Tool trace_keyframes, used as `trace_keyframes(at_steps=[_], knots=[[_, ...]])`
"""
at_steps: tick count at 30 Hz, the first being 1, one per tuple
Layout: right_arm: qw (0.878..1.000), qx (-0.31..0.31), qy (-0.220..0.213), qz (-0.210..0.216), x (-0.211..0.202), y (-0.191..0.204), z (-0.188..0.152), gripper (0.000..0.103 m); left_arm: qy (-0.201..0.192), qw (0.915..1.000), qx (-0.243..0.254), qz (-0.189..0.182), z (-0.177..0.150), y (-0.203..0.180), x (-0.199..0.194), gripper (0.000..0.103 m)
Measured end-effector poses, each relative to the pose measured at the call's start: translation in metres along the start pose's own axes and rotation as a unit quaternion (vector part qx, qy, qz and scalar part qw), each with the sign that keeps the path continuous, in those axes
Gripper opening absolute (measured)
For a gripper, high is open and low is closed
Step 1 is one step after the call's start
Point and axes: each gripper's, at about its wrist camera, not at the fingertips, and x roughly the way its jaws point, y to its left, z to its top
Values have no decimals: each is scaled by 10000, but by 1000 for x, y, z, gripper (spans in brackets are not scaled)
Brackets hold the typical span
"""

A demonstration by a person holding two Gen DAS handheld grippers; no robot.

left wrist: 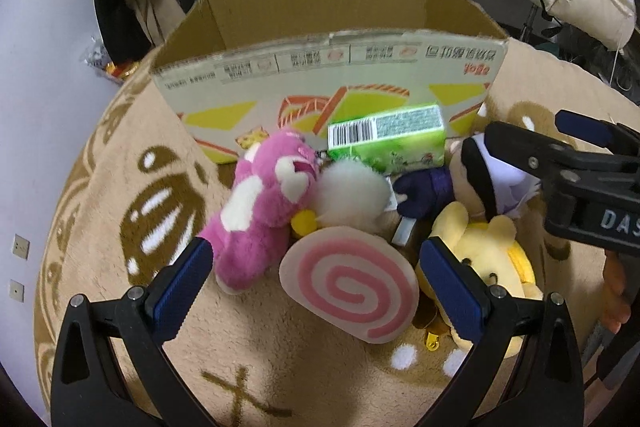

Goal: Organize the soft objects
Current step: 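Grasp the pink-white swirl cushion with the left gripper while the right grasps the white-haired doll, then lift the swirl cushion with the left gripper while the right carries the doll over the box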

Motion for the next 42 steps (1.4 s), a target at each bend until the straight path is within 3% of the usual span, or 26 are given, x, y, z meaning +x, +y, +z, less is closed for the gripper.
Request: trace_keyframes(at_steps=[6,12,17,22,37,42], knots=[[9996,125,232,107,9,-4,-2,103,333,9994,-23,-93,-3,0,18,102],[9986,150,406,316,15,-4,-6,102,543,9978,-98,-375,-7,-1,22,85],[9964,-42,667,523,23,7,-12,77,647,9961,-102,-598,-11,-6,23,64],[9964,-307,715,342,27,13,-15,63,638,9966,-32,-520,-13,-12,22,52],[9969,-274,622,386,17,8,-15,61,295,9986,-218,-379,-16,7,-7,47],[9981,-319,412,339,3,11,-14,61,112,9991,-330,-229,-18,17,-20,47]])
